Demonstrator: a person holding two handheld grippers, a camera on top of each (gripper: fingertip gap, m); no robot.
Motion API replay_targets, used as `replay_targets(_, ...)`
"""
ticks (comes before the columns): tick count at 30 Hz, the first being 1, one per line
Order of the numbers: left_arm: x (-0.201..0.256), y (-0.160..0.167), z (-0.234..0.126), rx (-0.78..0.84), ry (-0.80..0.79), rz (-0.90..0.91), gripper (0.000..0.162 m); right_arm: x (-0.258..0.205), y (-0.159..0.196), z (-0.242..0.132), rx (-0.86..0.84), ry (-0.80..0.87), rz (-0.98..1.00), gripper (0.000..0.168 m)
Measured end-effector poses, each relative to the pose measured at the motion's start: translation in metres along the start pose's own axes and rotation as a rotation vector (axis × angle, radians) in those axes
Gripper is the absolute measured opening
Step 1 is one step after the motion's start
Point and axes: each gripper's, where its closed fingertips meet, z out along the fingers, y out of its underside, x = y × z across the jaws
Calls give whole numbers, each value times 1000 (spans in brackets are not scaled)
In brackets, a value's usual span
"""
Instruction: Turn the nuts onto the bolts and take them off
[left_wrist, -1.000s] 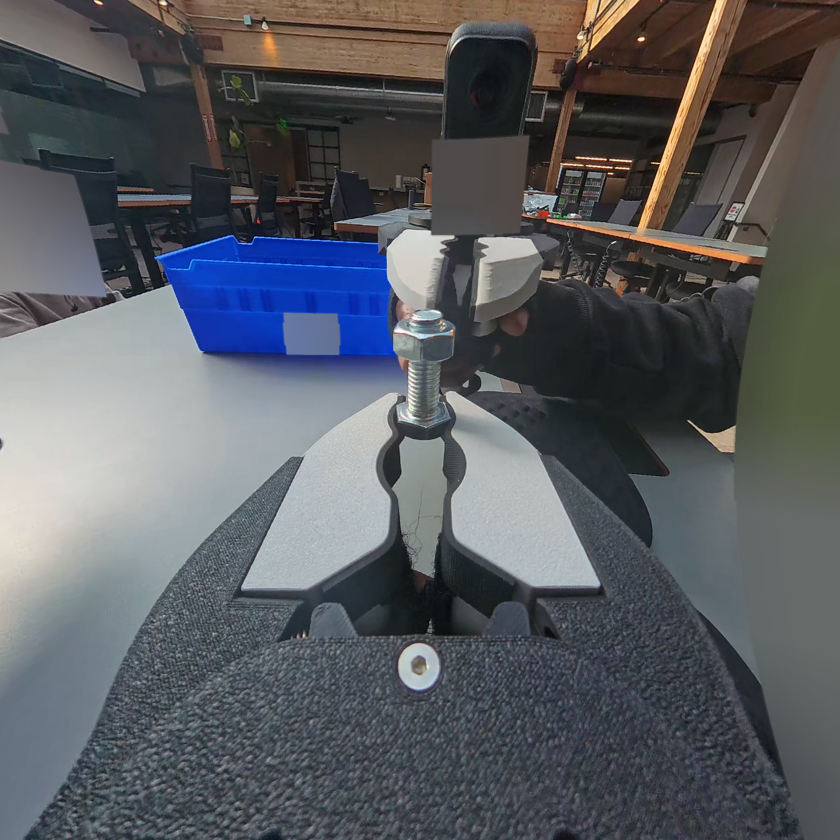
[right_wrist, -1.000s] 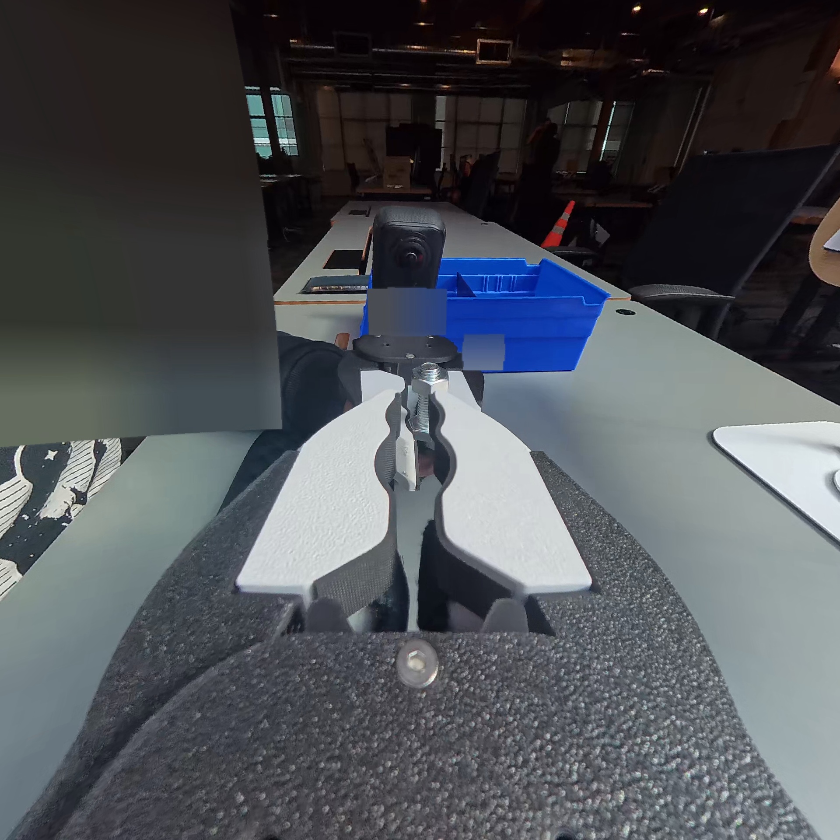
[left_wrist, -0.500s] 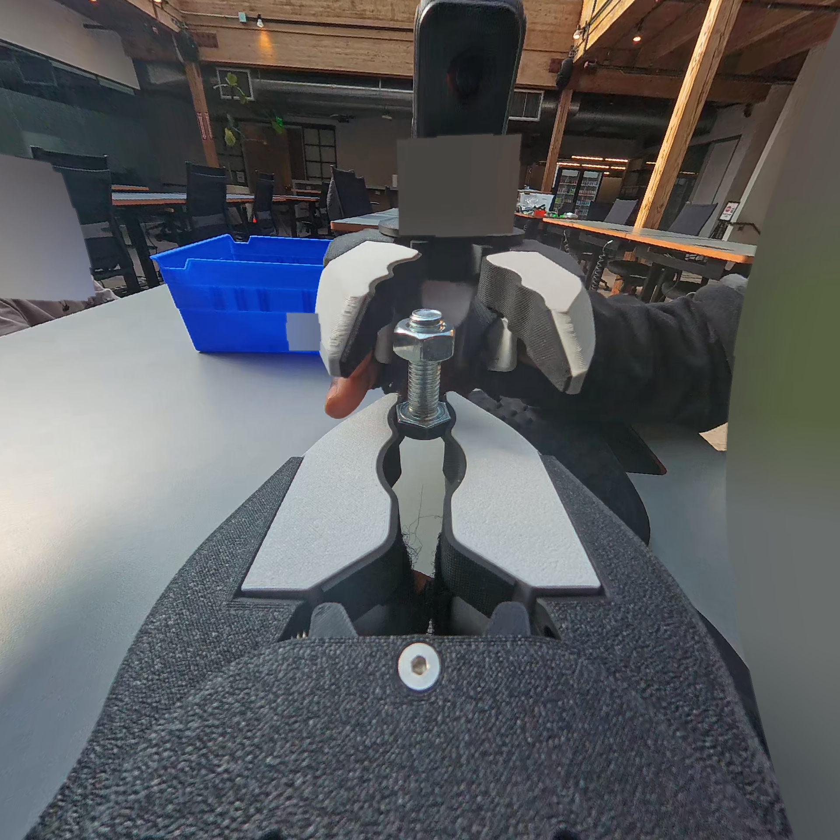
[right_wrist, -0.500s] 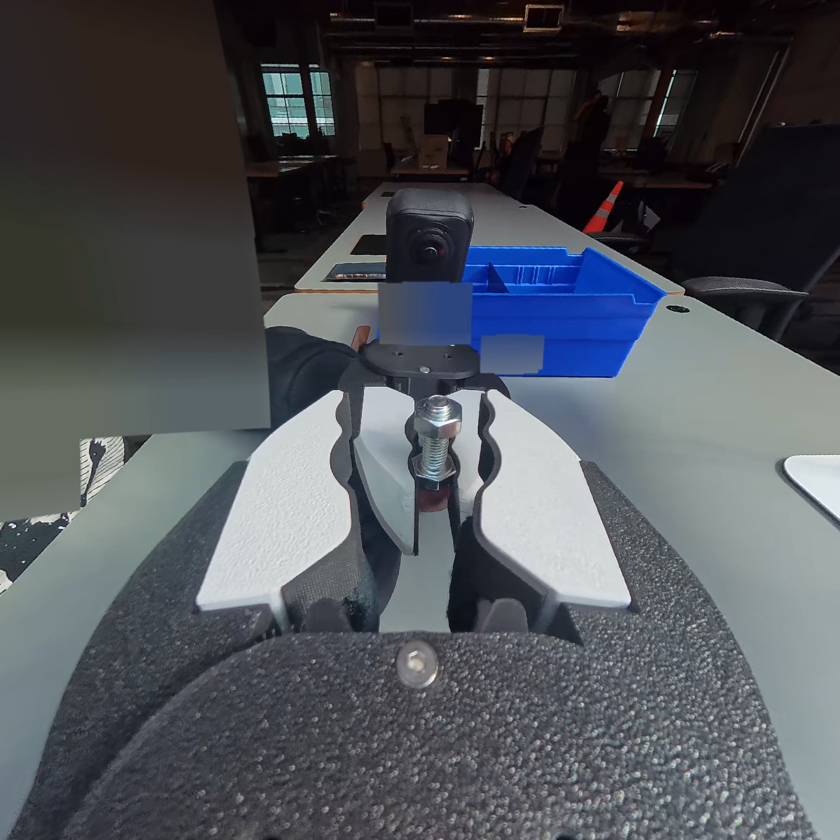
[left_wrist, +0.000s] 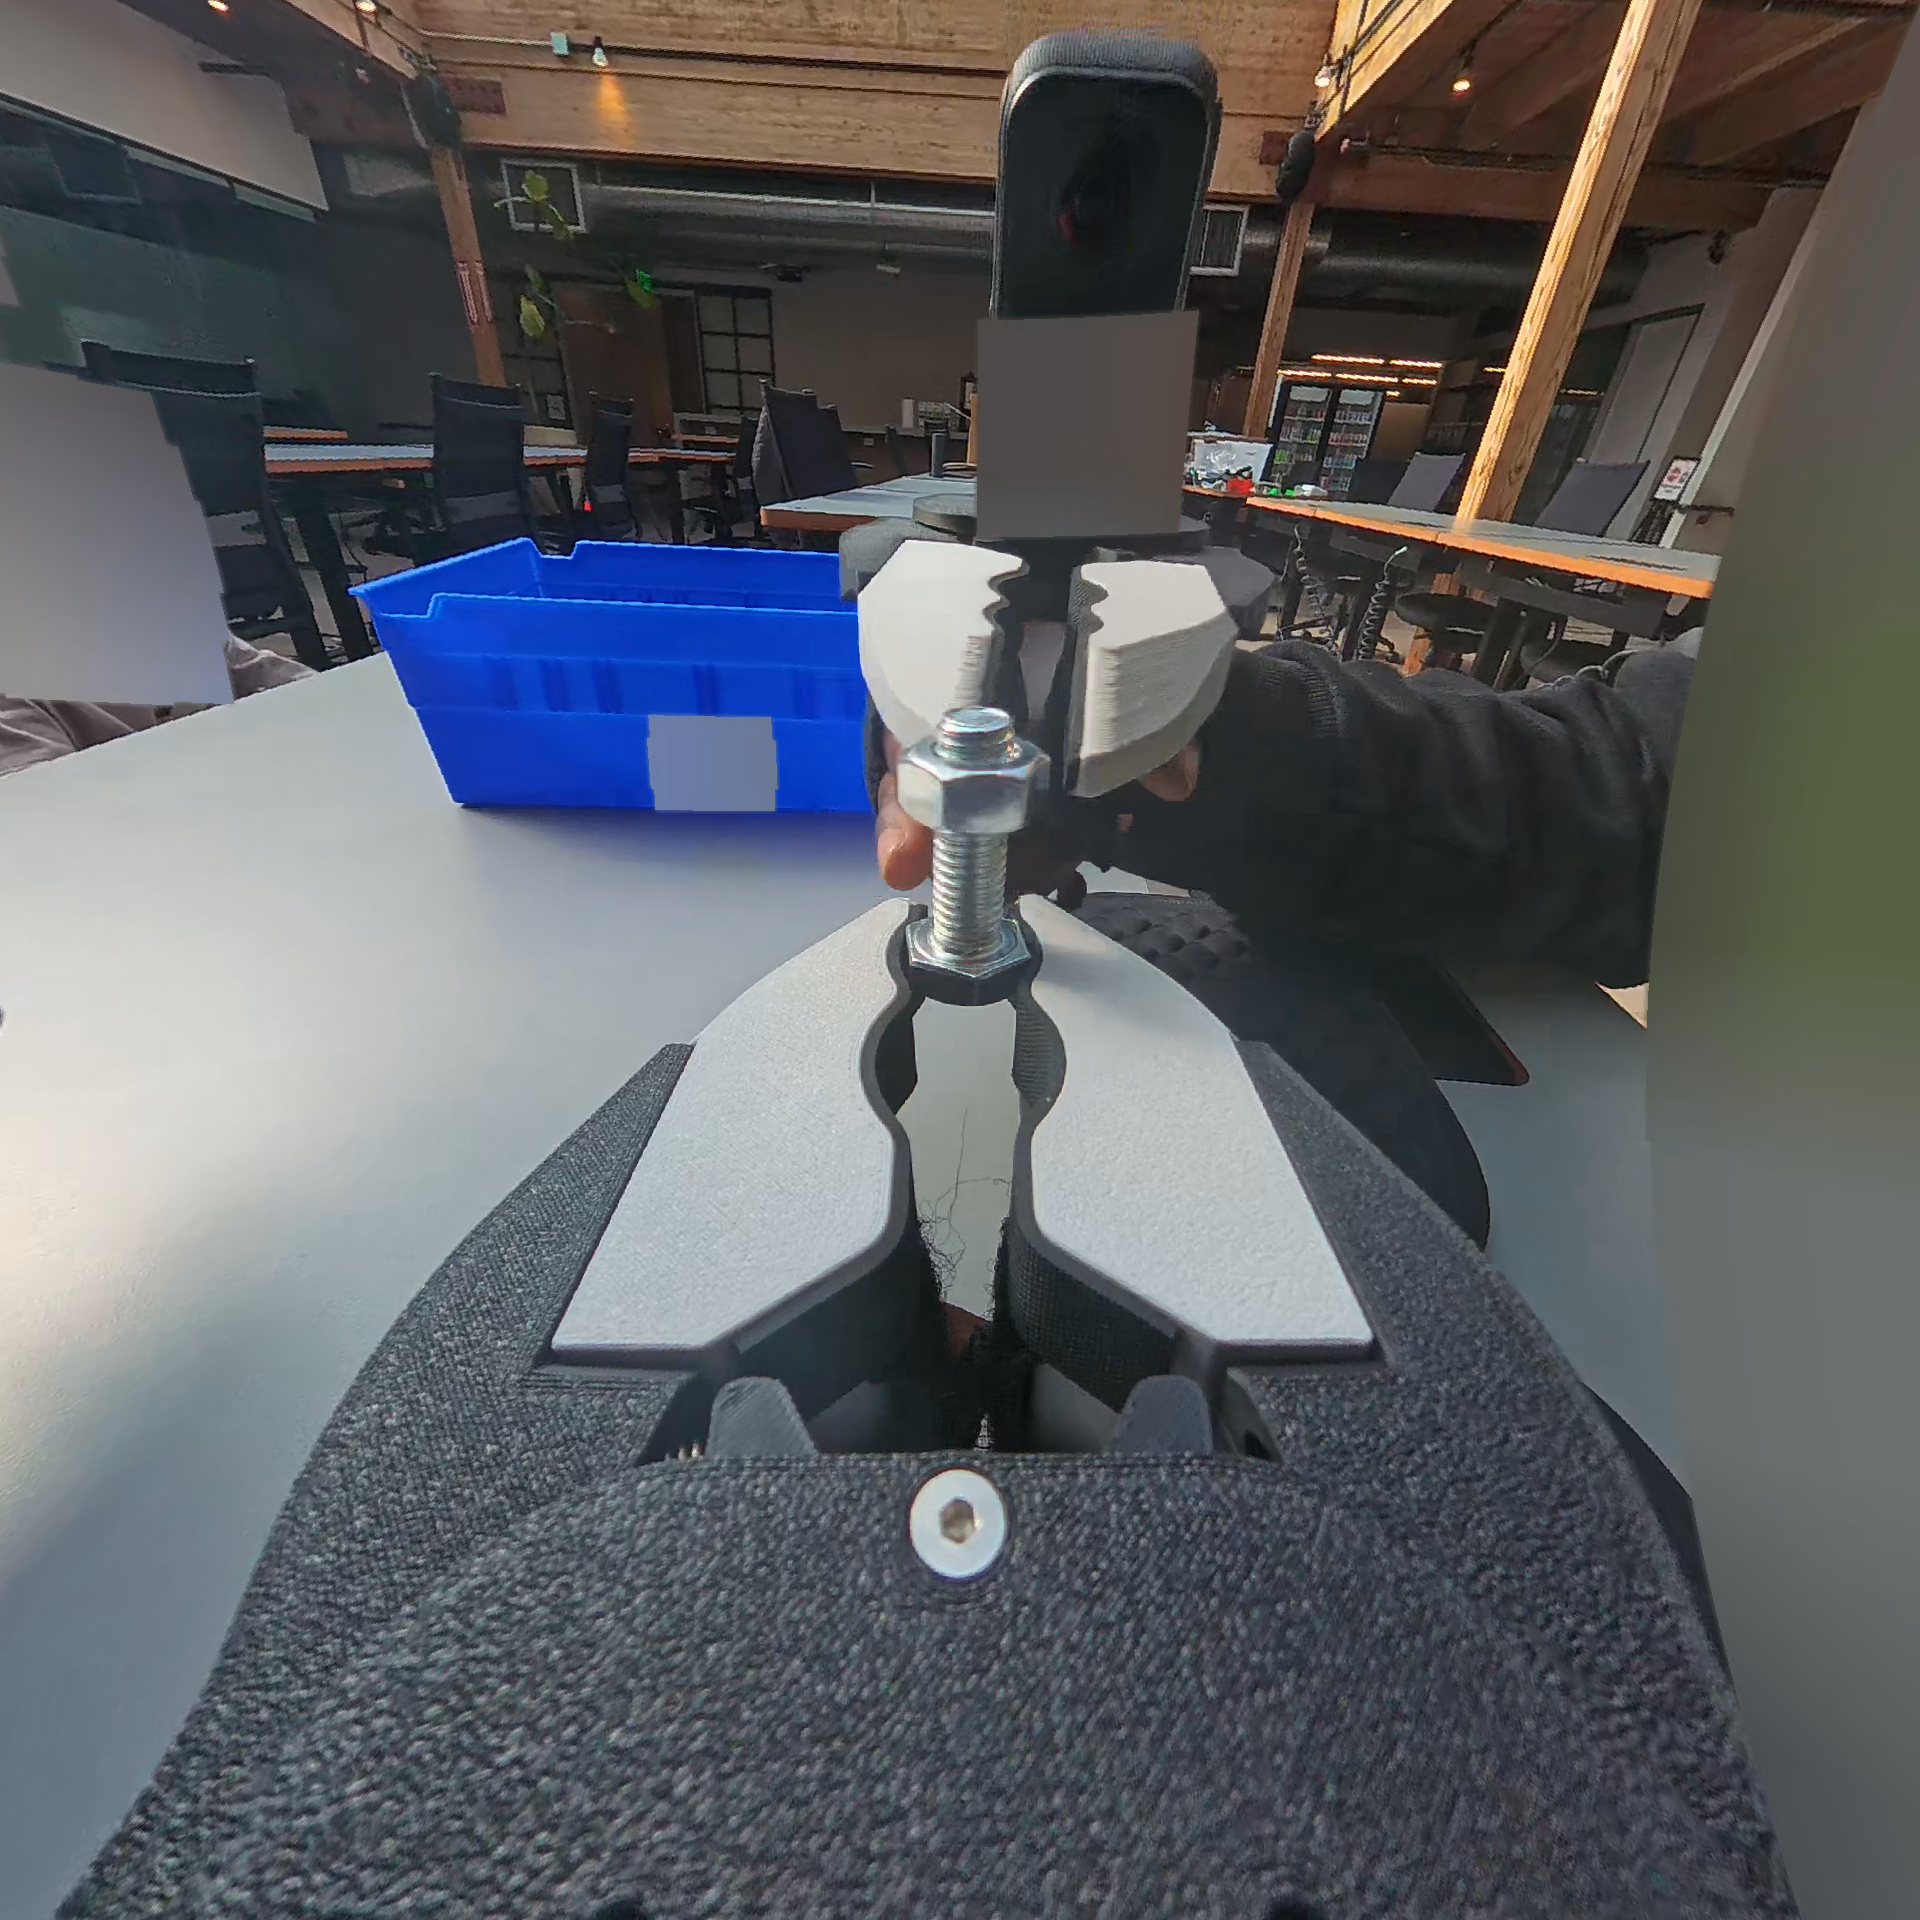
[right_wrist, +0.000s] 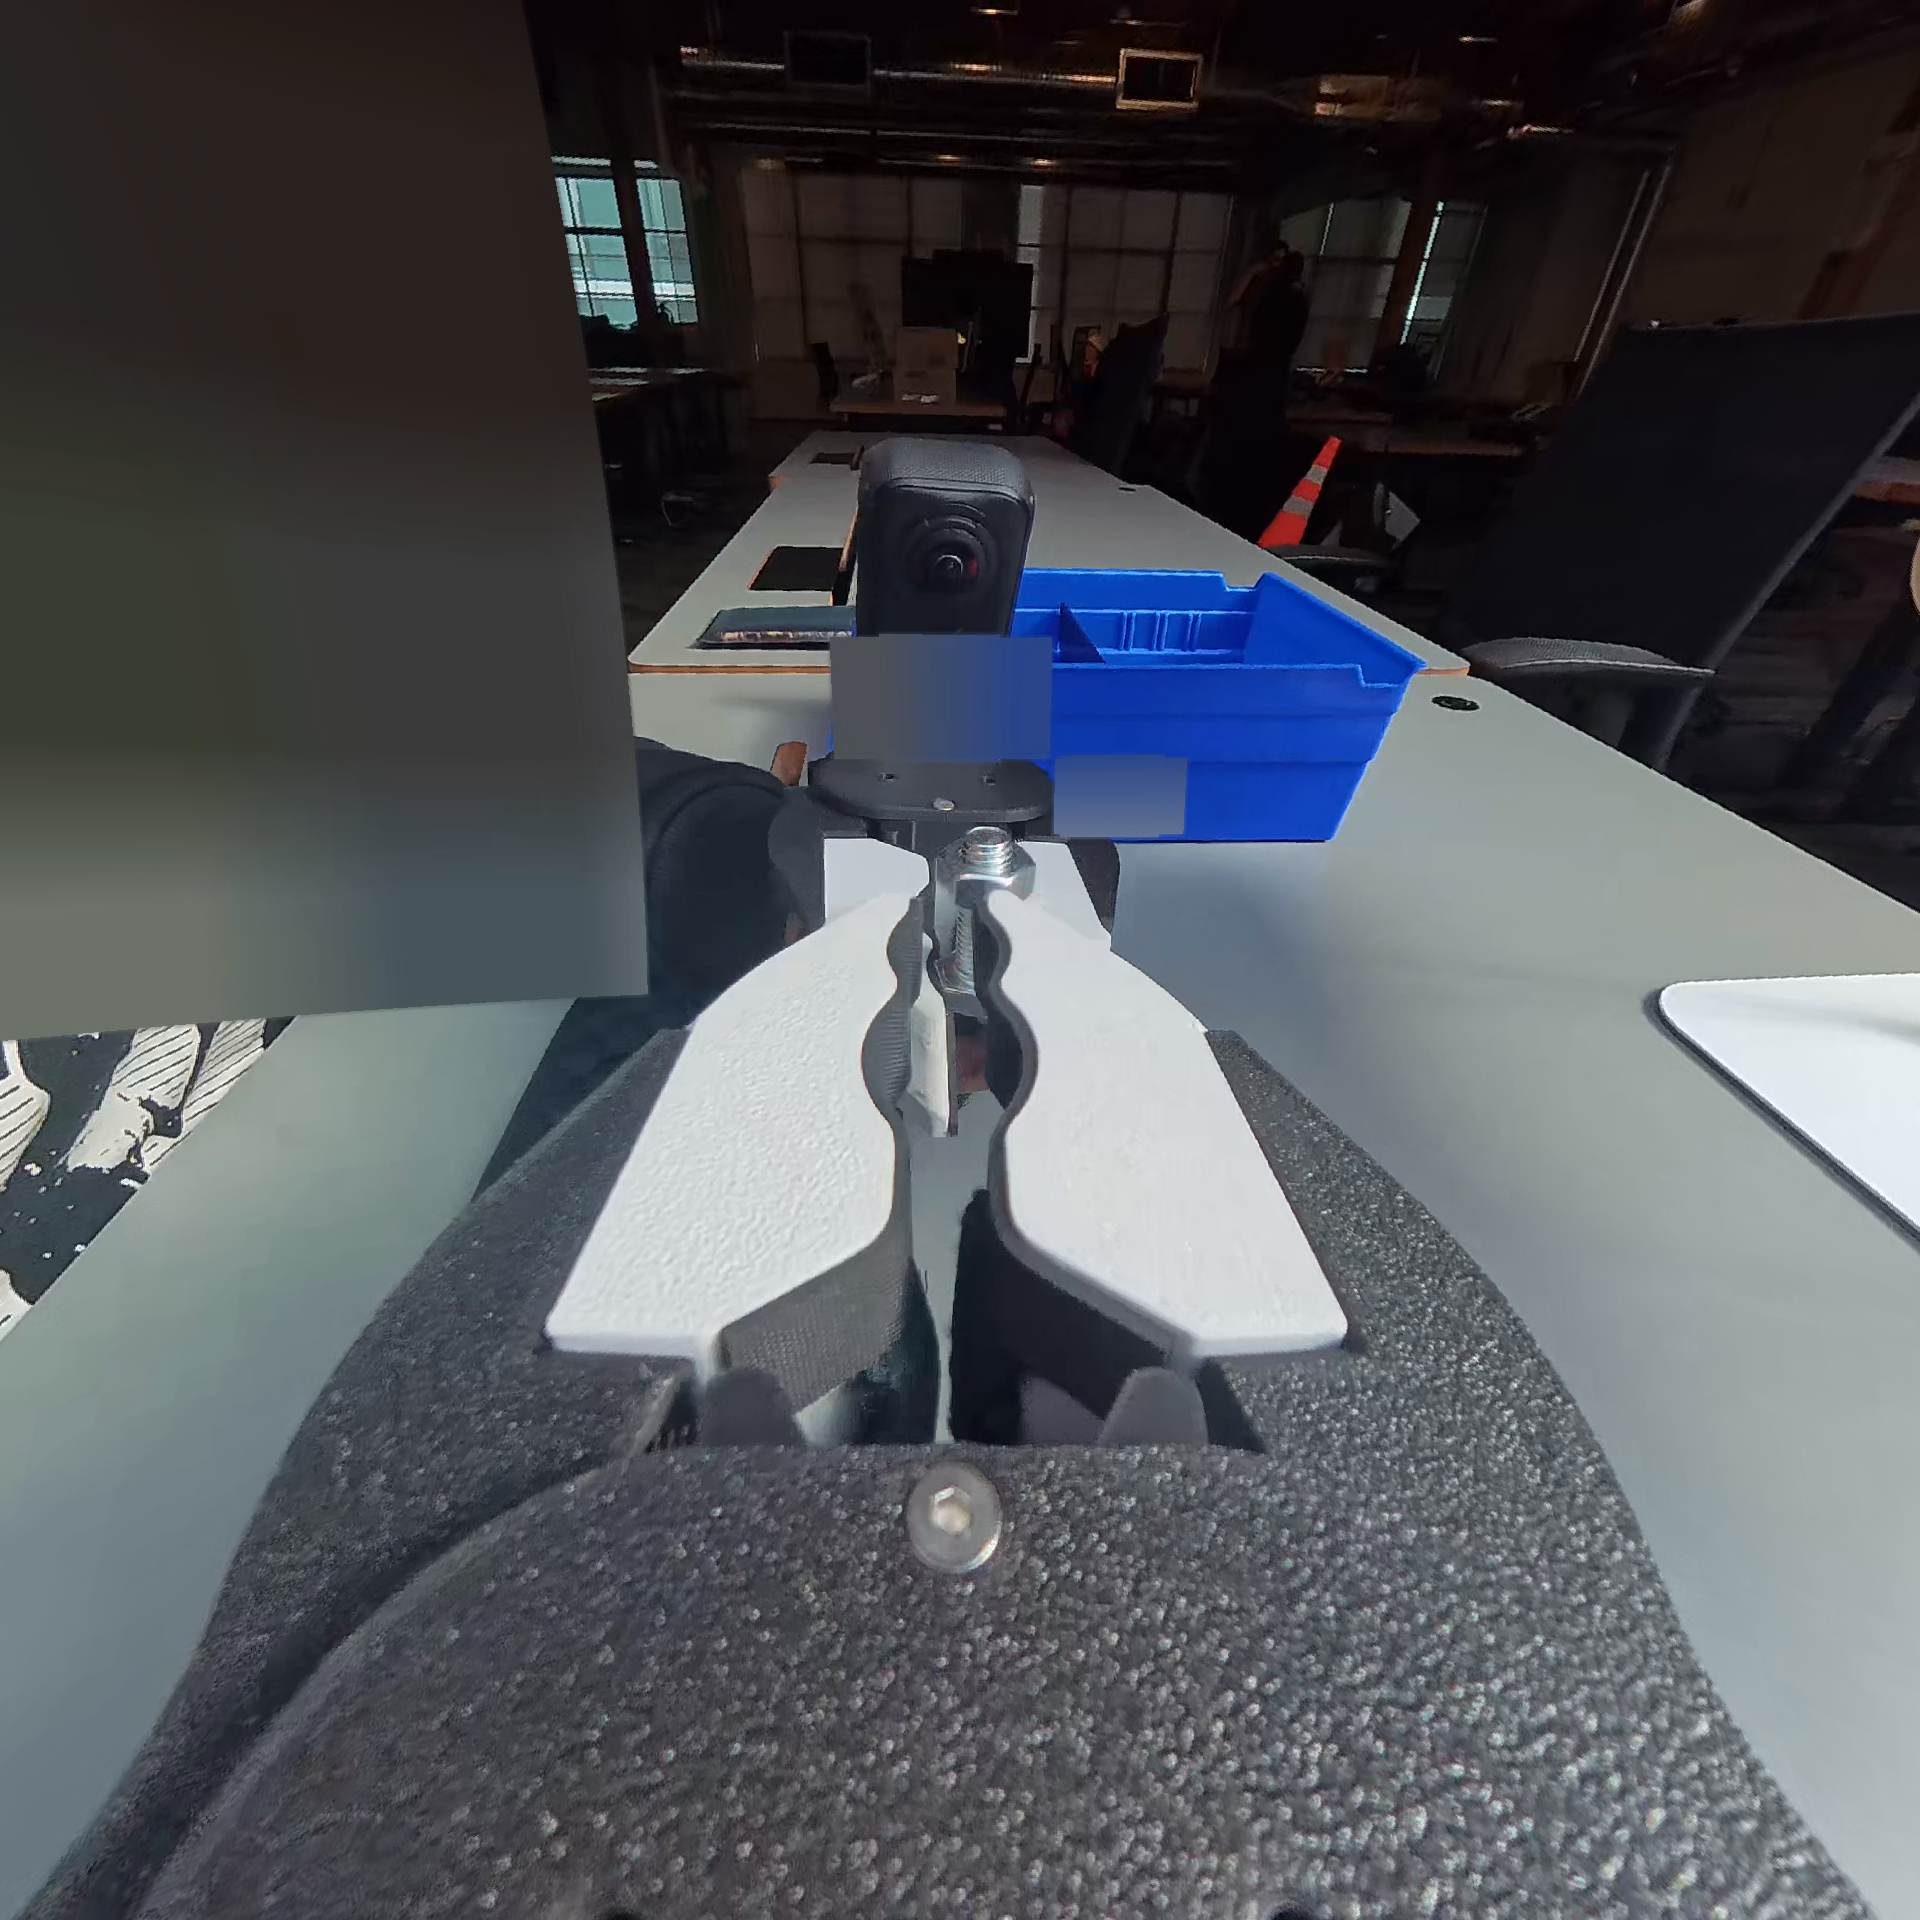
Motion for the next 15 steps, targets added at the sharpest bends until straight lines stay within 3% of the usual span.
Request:
replay_targets(6,0,0,0,0,0,-1,14,1,-1,-5,7,9,1,9)
replay_targets(12,0,0,0,1,2,-3,14,4,-1,4,16,7,25,47)
replay_targets(15,0,0,0,2,3,-5,14,2,0,14,4,-28,36,55)
